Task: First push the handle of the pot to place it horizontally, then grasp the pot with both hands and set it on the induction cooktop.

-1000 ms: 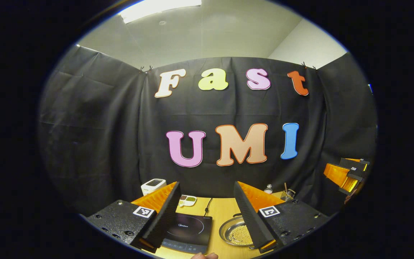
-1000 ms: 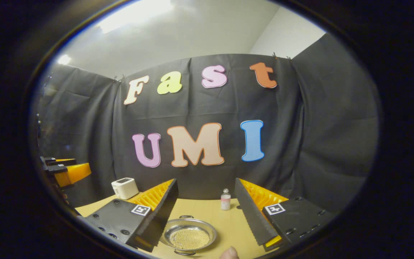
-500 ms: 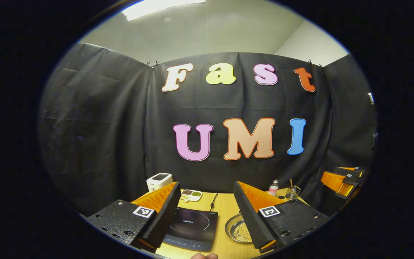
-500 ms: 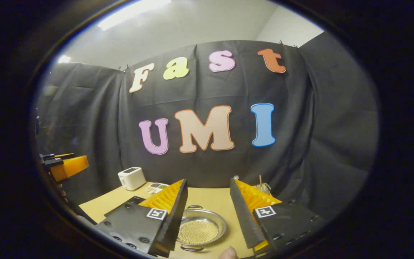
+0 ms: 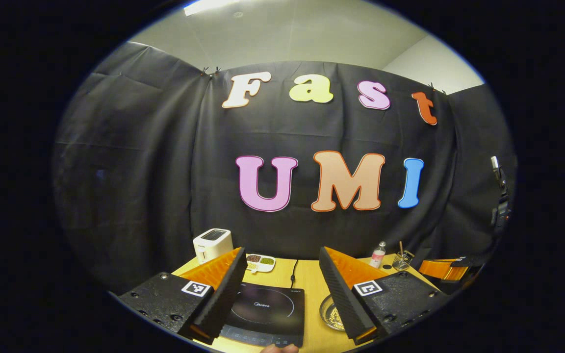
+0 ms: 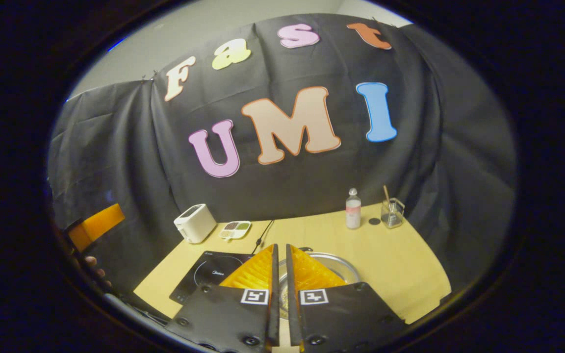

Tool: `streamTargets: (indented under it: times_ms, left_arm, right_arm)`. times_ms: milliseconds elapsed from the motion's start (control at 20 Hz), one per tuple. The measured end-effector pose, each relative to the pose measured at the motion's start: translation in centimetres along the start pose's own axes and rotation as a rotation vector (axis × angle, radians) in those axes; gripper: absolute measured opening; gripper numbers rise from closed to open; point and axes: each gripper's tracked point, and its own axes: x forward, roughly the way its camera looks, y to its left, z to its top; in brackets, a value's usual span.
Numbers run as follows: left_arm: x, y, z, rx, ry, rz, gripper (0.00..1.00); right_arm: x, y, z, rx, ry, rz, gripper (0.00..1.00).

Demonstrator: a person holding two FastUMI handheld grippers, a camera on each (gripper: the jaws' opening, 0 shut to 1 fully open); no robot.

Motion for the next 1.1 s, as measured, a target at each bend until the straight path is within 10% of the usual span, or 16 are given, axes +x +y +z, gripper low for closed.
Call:
streamTargets:
  times_ms: [450, 1100]
  left_arm:
    - [1.9, 3.9, -0.9, -0.054, 0.012, 0.006, 0.89]
    - [1.5, 6.1, -2.3, -0.086, 0.037, 0.147, 0.89]
  right_arm:
    - [3.9, 3.2, -10.3, 0.119, 0.342, 0.072, 0.0]
    - [2.9, 0.8, -22.8, -0.035, 0.708, 0.119, 0.03]
